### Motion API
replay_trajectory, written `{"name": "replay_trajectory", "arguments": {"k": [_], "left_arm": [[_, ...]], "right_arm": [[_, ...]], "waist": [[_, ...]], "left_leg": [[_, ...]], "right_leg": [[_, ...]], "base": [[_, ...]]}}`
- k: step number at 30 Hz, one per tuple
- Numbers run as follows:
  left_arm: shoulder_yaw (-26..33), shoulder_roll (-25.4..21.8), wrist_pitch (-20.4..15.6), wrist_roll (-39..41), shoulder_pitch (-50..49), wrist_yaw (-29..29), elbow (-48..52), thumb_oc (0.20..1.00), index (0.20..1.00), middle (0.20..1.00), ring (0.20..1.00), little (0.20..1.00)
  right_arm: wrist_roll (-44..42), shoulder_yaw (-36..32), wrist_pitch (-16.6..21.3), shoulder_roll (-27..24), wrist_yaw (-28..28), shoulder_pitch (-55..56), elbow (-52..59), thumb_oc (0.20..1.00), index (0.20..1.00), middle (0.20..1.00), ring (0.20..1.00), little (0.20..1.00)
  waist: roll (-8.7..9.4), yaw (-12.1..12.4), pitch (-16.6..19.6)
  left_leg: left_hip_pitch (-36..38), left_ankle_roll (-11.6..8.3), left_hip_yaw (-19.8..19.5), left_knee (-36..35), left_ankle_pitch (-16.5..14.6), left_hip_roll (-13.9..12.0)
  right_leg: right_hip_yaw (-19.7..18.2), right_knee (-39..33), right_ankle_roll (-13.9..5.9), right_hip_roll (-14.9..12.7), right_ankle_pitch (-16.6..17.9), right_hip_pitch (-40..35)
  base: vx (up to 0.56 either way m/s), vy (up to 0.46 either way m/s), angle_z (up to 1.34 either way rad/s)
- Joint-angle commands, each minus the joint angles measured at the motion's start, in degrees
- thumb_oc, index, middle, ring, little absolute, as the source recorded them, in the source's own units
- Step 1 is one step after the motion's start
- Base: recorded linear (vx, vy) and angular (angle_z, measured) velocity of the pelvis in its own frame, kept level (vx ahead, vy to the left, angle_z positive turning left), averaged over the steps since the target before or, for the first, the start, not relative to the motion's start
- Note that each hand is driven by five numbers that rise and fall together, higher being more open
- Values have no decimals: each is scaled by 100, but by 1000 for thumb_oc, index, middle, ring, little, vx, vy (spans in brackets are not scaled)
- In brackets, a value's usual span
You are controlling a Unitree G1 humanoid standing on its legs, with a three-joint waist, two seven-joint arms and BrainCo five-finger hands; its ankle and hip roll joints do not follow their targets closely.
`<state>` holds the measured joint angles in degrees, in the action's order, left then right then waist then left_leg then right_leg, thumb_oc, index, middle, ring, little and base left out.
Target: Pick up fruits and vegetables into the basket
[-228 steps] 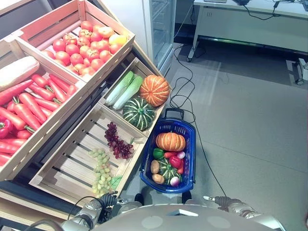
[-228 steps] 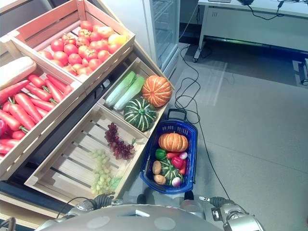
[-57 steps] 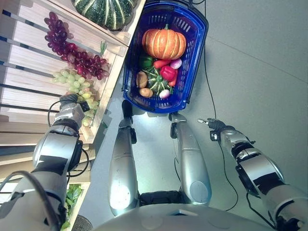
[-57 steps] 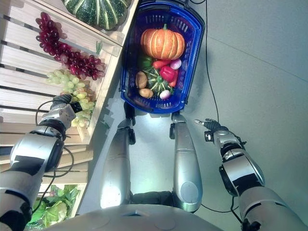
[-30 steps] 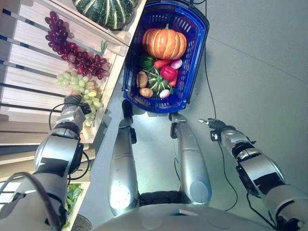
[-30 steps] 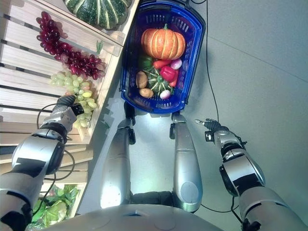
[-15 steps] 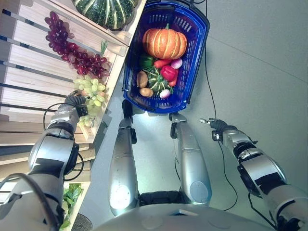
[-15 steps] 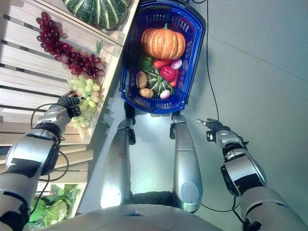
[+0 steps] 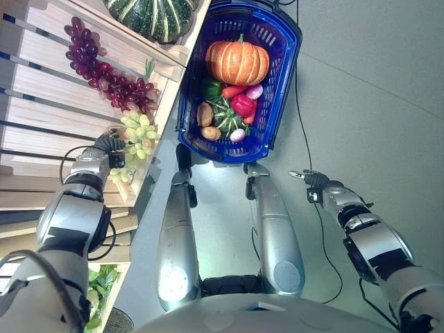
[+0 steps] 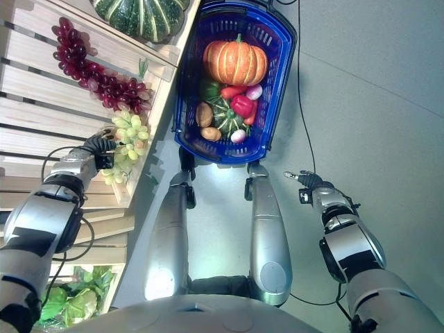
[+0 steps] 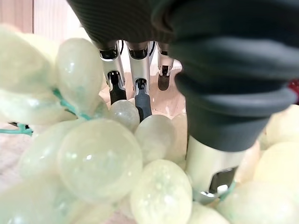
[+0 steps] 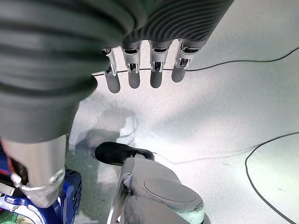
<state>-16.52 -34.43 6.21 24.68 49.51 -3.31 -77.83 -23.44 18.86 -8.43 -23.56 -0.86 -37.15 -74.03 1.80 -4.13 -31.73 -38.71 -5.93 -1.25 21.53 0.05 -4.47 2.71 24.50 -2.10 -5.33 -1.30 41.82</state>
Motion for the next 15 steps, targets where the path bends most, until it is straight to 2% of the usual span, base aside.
{"name": "replay_trajectory", "arguments": {"k": [1, 8, 12, 15], "left_arm": [[-58, 593, 261, -101, -398, -221, -150, 1000, 1000, 1000, 1000, 1000], [159, 415, 251, 139, -561, 661, -180, 1000, 1000, 1000, 1000, 1000], [269, 343, 157, 232, -657, 735, -187, 1000, 1000, 1000, 1000, 1000], [344, 310, -67, 354, -770, 416, -140, 1000, 1000, 1000, 1000, 1000]], "right_arm": [[82, 36, -21, -344, -33, 286, -52, 1000, 1000, 1000, 1000, 1000], [22, 28, 44, -406, -7, 364, -49, 1000, 1000, 1000, 1000, 1000], [1, -7, 77, -433, -1, 383, -78, 1000, 1000, 1000, 1000, 1000], [-21, -29, 86, -450, 17, 418, -47, 1000, 1000, 1000, 1000, 1000]], "waist": [[-113, 19, 194], [-190, 53, 194], [-231, 83, 194], [-256, 110, 194]], "left_leg": [[-177, 314, 301, -153, 52, 416], [-183, 314, 285, -158, 68, 440], [-172, 313, 273, -179, 77, 449], [-171, 317, 266, -208, 91, 456]], "right_leg": [[343, -5, 113, 412, -346, -123], [349, -17, 129, 379, -365, -119], [360, -39, 138, 356, -374, -135], [374, -62, 145, 354, -378, -142]], "base": [[0, 0, 0], [0, 0, 0], [0, 0, 0], [0, 0, 0]]}}
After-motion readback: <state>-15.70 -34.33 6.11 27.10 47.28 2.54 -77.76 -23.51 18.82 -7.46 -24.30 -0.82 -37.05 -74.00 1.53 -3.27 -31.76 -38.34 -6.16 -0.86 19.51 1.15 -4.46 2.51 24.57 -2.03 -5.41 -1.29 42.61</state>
